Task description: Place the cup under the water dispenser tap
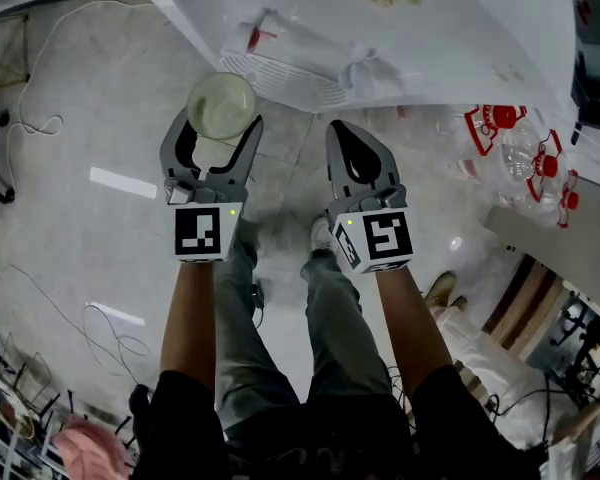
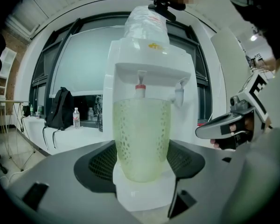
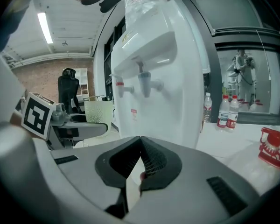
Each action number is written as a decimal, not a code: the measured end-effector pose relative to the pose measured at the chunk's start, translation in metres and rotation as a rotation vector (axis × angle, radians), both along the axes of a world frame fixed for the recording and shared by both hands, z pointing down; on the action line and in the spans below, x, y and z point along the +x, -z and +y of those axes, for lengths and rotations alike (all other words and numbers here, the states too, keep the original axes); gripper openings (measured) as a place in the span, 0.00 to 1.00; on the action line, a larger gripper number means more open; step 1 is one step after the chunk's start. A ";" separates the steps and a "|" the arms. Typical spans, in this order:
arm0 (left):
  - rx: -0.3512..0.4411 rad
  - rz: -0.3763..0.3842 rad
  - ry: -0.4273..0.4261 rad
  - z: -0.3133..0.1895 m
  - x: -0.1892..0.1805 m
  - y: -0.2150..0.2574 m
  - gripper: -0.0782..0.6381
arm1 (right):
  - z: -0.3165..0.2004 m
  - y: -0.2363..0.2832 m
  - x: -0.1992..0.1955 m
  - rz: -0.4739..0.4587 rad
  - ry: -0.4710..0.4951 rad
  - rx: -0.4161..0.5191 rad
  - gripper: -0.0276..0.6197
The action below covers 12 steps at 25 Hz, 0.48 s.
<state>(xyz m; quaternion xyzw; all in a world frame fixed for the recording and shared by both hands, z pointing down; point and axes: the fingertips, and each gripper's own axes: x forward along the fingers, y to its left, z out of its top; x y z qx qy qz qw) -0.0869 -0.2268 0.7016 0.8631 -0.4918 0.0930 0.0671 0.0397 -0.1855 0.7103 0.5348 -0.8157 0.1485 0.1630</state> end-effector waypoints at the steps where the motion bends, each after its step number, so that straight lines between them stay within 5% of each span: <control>1: 0.004 0.002 -0.001 -0.003 0.001 -0.005 0.58 | -0.002 -0.005 0.000 0.000 0.000 0.003 0.06; 12: 0.033 0.024 -0.023 -0.037 0.016 -0.053 0.58 | -0.019 -0.051 -0.011 -0.013 0.015 0.019 0.06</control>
